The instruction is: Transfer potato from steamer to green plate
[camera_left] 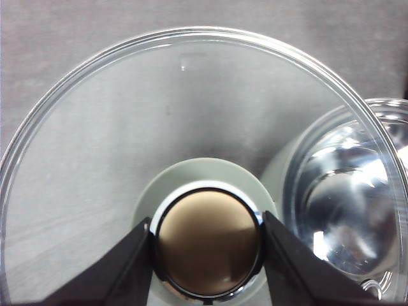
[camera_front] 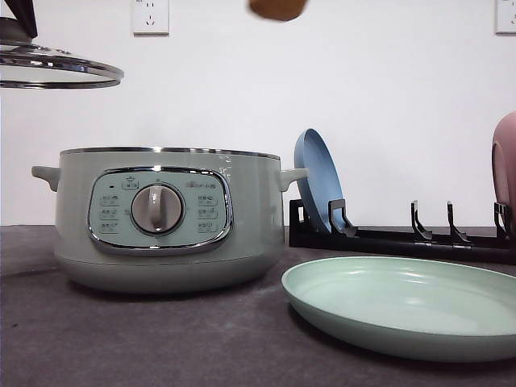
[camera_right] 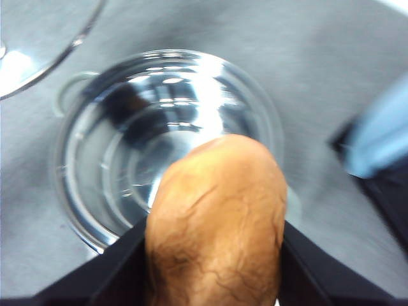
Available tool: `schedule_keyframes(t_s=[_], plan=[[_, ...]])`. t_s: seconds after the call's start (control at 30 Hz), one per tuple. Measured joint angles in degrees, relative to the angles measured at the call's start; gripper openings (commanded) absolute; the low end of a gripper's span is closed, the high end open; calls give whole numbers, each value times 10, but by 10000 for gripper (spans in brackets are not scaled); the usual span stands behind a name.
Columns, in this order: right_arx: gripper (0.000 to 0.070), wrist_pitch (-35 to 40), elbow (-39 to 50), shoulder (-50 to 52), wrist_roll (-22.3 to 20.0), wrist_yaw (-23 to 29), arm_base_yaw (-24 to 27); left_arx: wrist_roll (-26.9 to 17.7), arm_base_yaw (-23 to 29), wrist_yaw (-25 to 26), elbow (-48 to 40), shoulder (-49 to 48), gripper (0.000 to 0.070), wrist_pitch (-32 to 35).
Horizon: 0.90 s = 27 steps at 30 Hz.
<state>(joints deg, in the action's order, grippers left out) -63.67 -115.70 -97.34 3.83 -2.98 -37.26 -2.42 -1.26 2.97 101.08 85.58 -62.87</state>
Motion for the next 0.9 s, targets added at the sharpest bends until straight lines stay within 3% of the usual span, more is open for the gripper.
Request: schedule_keyframes(t_s=[0.17,0.37,0.6,0.9], plan=[[154,23,120,87,0,1,31,0,-11,20,0,0,1,1],[154,105,310,202,11,0,40,0,-38,32,0,0,1,1],[154,210,496,280,73,0,40,0,-66,32,0,0,1,1],[154,325,661,285,147,1,38,0,-95,32,0,0,1,1]])
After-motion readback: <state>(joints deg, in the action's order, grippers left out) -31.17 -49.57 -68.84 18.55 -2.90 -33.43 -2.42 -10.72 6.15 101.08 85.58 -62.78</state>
